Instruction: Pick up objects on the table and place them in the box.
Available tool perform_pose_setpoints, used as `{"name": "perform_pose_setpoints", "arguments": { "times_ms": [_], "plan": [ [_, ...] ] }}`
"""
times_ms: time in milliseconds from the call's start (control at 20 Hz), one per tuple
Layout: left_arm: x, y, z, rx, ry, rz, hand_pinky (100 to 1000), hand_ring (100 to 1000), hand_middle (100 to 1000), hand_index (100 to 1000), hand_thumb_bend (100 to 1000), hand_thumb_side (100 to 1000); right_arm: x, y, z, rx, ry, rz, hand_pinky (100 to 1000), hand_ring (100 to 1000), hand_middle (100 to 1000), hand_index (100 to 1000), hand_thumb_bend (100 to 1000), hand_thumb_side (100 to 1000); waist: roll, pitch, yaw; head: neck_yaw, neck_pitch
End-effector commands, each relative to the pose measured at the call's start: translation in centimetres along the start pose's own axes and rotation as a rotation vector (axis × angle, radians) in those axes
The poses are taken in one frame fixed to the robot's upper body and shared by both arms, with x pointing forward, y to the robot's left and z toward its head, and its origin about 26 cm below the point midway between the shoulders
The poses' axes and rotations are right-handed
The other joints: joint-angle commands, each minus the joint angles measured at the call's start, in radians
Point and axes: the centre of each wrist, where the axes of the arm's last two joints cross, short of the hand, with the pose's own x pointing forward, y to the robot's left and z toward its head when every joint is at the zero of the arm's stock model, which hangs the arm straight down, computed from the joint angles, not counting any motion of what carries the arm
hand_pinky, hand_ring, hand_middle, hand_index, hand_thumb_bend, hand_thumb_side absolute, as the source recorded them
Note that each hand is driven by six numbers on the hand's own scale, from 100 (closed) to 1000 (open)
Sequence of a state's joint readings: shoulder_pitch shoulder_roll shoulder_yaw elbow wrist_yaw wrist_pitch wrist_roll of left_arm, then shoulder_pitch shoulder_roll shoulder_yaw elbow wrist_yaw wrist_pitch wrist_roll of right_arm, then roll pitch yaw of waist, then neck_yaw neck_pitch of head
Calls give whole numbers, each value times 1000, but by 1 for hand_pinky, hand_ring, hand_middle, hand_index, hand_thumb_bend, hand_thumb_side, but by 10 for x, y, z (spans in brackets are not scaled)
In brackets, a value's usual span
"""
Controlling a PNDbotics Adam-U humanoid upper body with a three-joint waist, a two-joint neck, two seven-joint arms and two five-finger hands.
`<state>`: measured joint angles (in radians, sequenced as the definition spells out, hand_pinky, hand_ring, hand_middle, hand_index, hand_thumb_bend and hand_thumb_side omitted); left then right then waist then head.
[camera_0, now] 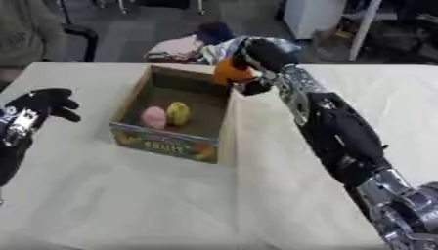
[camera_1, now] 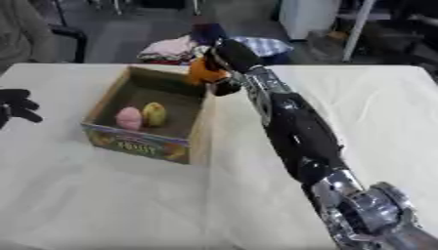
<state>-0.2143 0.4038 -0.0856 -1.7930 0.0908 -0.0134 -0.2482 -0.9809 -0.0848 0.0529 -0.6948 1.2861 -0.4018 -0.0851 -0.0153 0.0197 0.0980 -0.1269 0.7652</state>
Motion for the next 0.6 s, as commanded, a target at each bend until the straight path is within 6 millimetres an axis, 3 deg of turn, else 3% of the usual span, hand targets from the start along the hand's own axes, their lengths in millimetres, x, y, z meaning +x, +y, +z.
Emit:
{"name": "perform_pose_setpoints", "arguments": {
  "times_ms": [50,150,250,300,350,400,450,500,600],
  "plan": [
    [9,3,-4,-7,-33,-9,999,638,642,807,188,861,10,-7,-11,-4,-47,33,618,621,384,482,185,182,7,-12,1,-8,5],
    [9,3,-4,-10,-34,-7,1000,638,643,808,188,861,16,-2,-13,6,-67,37,621,624,399,498,185,199,8,-12,2,-10,5],
    [9,2,-5,-12,-35,-4,1000,639,643,808,188,860,21,2,-14,16,-90,38,631,639,445,552,161,292,7,-12,2,-11,5],
    [9,2,-5,-13,-35,-4,1000,639,643,808,188,860,23,4,-14,22,-106,40,639,653,476,592,223,383,7,-13,3,-11,5],
    [9,2,-5,-13,-35,-4,1000,639,643,808,188,860,25,5,-15,29,-124,42,641,656,485,600,149,366,7,-13,3,-11,5],
    [9,2,-5,-14,-34,-4,1000,640,644,808,188,861,27,6,-16,38,-150,46,667,701,583,682,137,504,6,-13,3,-11,5],
    [8,2,-5,-13,-33,-4,1000,640,644,808,188,861,29,7,-16,54,-177,52,682,725,630,733,120,575,6,-13,3,-10,5],
    [8,3,-4,-13,-32,-4,1000,640,644,808,188,861,31,8,-16,74,-206,58,714,771,742,833,106,686,6,-13,3,-10,5],
    [8,3,-4,-10,-31,-6,1000,641,644,808,187,860,33,8,-16,124,-260,69,761,831,864,936,100,816,6,-13,3,-8,5]
  ]
}}
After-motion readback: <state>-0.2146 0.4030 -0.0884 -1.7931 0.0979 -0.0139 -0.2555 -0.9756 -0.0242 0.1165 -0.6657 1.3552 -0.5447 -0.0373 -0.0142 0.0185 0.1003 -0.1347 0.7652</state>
